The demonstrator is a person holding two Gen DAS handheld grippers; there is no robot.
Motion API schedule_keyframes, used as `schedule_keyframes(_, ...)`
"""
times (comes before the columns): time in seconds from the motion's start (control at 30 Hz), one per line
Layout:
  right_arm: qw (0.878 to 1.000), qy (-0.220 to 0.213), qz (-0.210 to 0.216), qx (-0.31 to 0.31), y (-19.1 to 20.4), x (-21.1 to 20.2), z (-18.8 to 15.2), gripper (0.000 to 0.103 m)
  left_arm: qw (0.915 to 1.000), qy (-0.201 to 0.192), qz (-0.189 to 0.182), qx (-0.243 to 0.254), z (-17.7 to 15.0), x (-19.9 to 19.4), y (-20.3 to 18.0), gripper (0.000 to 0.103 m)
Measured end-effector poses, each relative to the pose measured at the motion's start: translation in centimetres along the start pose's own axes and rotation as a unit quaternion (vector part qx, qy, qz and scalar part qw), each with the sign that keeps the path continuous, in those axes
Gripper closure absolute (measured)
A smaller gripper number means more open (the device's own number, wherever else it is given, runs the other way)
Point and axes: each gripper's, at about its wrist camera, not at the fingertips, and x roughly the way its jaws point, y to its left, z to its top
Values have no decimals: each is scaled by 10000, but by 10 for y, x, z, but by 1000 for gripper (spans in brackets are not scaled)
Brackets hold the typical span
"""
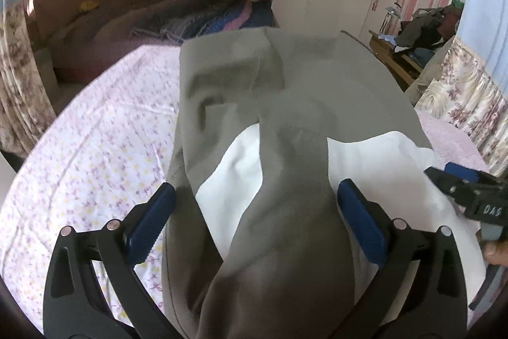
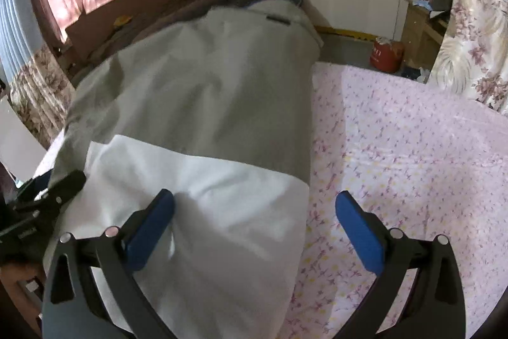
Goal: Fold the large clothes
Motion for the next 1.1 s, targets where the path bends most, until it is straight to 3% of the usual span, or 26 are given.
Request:
schedule_keyframes(0.17,9987,192,365,313,-11,18,-2,5,9998,186,-61,-43,-2,8,1,3)
schedule_keyframes(0.23,9979,127,572,276,-11,18,-4,21,9996,265,-125,-61,-2,11,-2,3)
schedule_keyframes(0.37,9989,-50,459,119,-5,12,-7,32,9976,602,-322,148,0,24,-11,3)
schedule_keyframes(0.43,9986,-148,482,188,-8,10,-8,43,9973,628,-306,211,0,26,-15,3)
schedule_keyframes(0.5,9984,-269,442,222,-8,6,-9,50,9972,581,-406,244,0,24,-18,14)
schedule_keyframes(0.57,9983,-343,429,198,-6,3,-9,54,9970,511,-447,366,-2,20,-28,35)
schedule_keyframes(0.67,9971,-445,535,303,-11,-2,-7,63,9968,455,-459,466,0,15,-39,56)
schedule_keyframes(0.87,9951,-730,664,105,-19,-25,6,76,9973,253,-288,633,11,6,-62,65)
schedule_keyframes(1.0,9945,-990,316,-140,-38,-57,14,80,9964,68,-385,746,19,-6,-91,66)
schedule_keyframes(1.1,9934,-1116,-8,-267,-65,-80,16,80,9945,-82,-546,891,24,-10,-134,66)
